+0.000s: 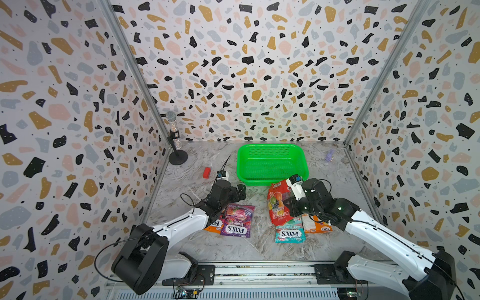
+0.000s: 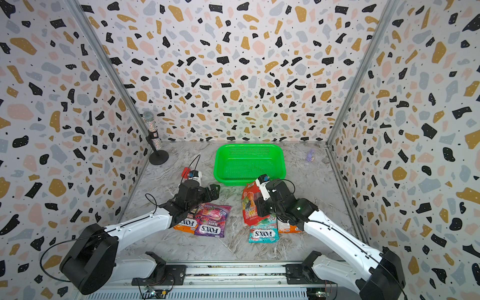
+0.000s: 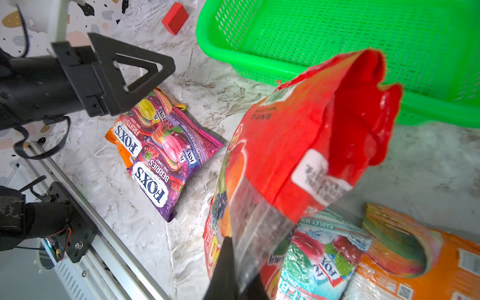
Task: Put the candies in the basket
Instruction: Pick up the candy at the center of the board, then place the candy in the basket.
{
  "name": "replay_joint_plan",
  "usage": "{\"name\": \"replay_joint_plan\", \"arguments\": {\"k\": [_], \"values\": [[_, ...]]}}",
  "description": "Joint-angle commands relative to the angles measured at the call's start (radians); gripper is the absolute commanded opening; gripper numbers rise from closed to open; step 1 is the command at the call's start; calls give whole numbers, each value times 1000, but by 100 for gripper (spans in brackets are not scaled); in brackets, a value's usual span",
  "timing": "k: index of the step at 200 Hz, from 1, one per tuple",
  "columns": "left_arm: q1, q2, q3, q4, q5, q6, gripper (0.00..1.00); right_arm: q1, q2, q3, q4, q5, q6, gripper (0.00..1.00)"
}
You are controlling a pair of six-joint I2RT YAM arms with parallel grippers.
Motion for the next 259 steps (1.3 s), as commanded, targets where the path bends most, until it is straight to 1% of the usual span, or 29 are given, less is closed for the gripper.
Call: {"name": "replay_joint_plan", "arguments": {"k": [1,19,42,64,80,92,111,131,150,164,178,200,211,226,259], "values": [[-3,3,31,41,-35,60,100,-1,-48,109,-11,58,-58,0],[-2,-37,7,24,-132,48,100,-1,-45,168,-46,73,-86,0],[5,-125,-41,-17,-305,5,100,-1,-35,240,-66,97,-111,0],[23,-183,-66,-103,-436,-104,100,-1,8,321,-63,108,-131,0],[36,-188,-62,-156,-482,-154,100,-1,68,388,-60,109,-144,0],[43,-178,-53,-189,-488,-187,100,-2,116,437,-48,112,-154,0],[50,-157,-38,-191,-449,-182,100,-1,202,522,-23,129,-170,0],[51,-149,-28,-191,-411,-170,100,-5,329,630,-8,149,-187,0],[52,-159,-31,-191,-393,-164,100,-16,479,748,4,148,-183,0],[55,-175,-40,-192,-391,-173,100,-26,597,852,5,148,-173,0],[54,-197,-56,-187,-397,-189,100,-42,723,992,-3,142,-158,0],[55,-219,-78,-157,-398,-181,100,-68,936,1244,-77,110,-131,0],[56,-223,-80,-150,-396,-175,100,-82,1021,1329,-113,89,-113,0],[56,-223,-80,-144,-391,-172,100,-105,1085,1323,-111,59,-82,0],[56,-203,-71,-133,-364,-170,100,-158,1133,1151,-51,-18,-49,0]]}}
